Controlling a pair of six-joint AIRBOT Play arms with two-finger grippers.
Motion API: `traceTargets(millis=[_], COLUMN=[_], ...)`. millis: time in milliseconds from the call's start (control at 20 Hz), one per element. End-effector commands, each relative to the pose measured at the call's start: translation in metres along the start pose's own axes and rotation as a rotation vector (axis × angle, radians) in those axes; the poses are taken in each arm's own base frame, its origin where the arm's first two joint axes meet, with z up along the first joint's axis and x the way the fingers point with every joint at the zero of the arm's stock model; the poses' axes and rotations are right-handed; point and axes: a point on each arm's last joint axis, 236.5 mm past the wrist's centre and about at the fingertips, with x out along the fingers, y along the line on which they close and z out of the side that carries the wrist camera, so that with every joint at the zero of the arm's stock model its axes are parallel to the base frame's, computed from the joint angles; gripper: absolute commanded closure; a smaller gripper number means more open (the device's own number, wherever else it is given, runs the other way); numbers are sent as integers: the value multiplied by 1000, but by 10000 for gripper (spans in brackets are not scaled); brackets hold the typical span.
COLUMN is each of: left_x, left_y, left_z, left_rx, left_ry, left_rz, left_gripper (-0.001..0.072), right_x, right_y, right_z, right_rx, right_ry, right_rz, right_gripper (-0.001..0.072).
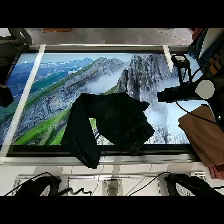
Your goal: Fold the clothes and pants, and hang the long-sleeved shirts on hangers.
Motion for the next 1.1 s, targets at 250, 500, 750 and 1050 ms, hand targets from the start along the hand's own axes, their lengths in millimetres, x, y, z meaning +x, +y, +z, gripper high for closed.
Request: traceTargets(millis=[250, 500, 750, 1050], left_x=[0, 0, 1, 2], left_y=[0, 0, 0, -9], left_z=[0, 0, 0, 1], left_rx=[1, 1, 0, -26], left_ry=[1, 1, 1, -3], left_rz=[-1, -1, -1, -37], left_gripper=[687, 687, 687, 687], right_x=[0, 0, 0, -5], right_y=[0, 0, 2, 45], right_z=[0, 0, 8, -1], right_rx=[0, 0, 3, 64], right_ry=[-1, -1, -34, 11], right_rz=[0, 0, 7, 190], right_gripper=[675, 675, 675, 675])
